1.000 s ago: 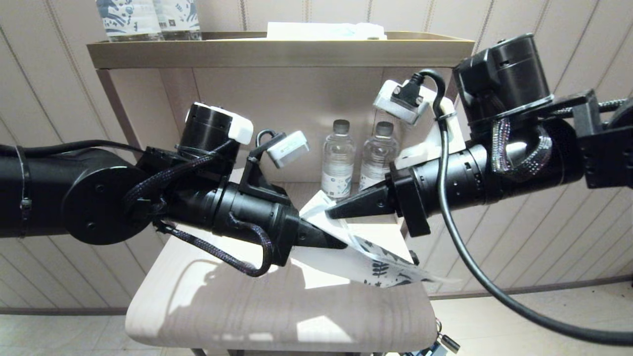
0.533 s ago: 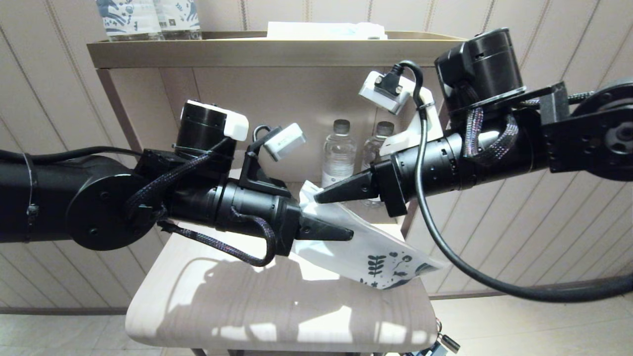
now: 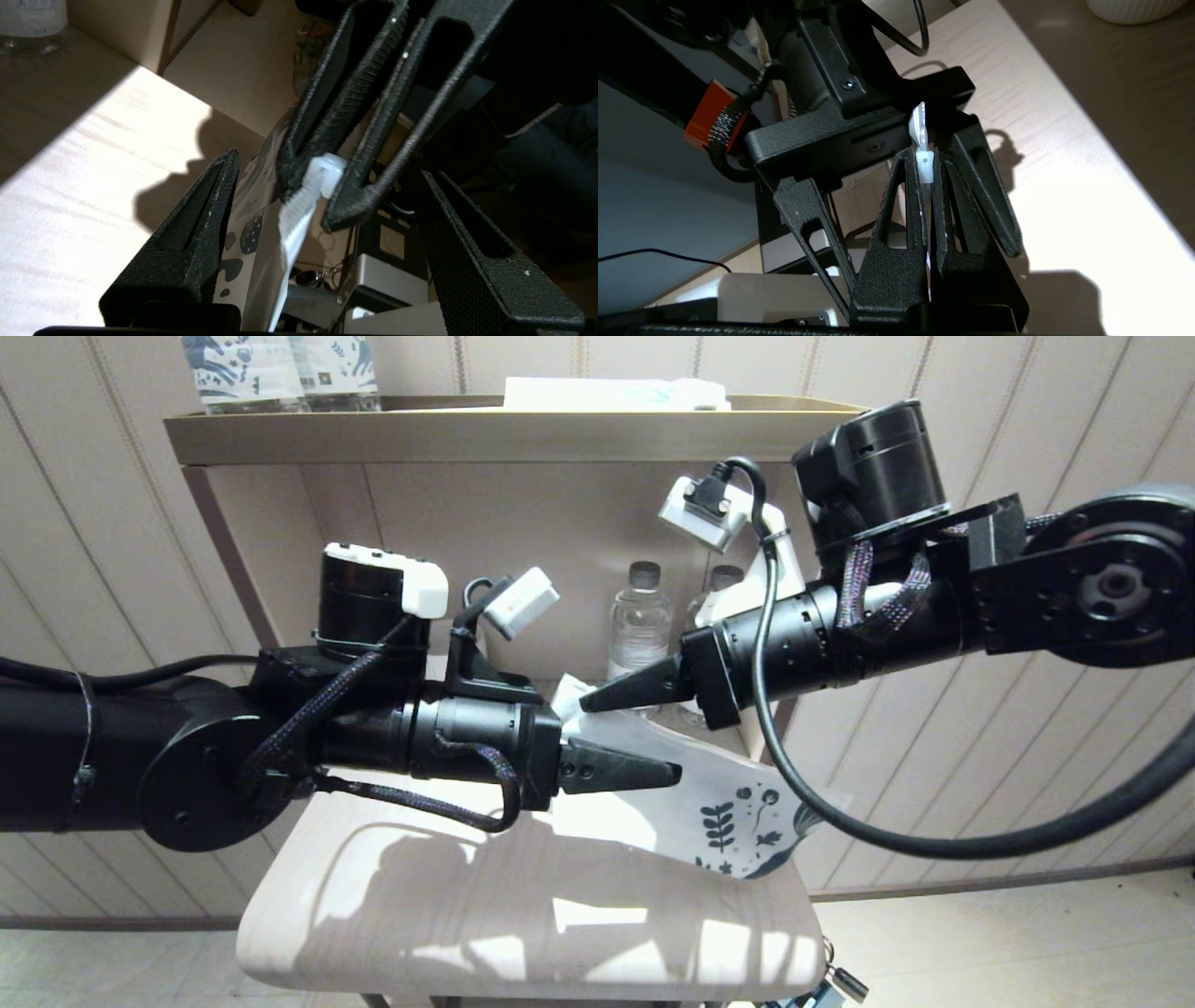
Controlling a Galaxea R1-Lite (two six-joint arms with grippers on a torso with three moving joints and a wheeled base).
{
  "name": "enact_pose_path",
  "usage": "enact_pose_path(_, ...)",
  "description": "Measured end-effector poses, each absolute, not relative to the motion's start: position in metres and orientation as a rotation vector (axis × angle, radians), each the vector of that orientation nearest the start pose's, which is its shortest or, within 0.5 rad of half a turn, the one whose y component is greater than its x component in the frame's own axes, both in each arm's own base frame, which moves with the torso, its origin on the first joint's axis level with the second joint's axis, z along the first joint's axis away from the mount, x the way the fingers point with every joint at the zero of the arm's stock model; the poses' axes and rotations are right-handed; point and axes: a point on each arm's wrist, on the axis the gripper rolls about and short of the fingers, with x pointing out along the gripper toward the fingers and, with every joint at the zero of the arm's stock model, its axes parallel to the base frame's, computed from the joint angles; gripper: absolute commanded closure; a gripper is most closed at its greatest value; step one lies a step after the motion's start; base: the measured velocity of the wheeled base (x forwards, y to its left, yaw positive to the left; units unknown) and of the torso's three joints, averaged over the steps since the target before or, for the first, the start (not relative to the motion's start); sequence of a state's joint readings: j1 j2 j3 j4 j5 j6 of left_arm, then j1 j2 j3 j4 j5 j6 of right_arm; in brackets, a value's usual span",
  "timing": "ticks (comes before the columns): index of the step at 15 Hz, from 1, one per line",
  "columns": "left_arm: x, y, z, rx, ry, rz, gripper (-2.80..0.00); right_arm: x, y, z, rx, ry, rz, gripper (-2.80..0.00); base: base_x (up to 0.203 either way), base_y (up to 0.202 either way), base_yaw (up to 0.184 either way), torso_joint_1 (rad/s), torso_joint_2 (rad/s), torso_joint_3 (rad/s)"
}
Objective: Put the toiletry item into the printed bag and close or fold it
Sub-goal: Hand it to the other hand
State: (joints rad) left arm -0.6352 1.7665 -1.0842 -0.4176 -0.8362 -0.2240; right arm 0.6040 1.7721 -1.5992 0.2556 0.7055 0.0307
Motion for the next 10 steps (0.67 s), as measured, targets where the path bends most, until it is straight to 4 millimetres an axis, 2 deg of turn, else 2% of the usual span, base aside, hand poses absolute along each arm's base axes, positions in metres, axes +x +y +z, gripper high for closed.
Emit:
enact_pose_path(6, 0.265, -0.208, 0.21, -0.316, 0.412, -1.403, -2.8, 0.265, 0.201, 0.305, 0.053, 0.446, 1.285, 0.0, 0.0, 0.0, 0.0, 0.0, 0.0, 0.0)
enact_pose_path(10, 0.275, -0.181, 0.201, -0.331, 0.417, -1.336, -2.8, 0.264, 0.198, 0.304, 0.055, 0.445, 1.283, 0.0, 0.0, 0.0, 0.0, 0.0, 0.0, 0.0)
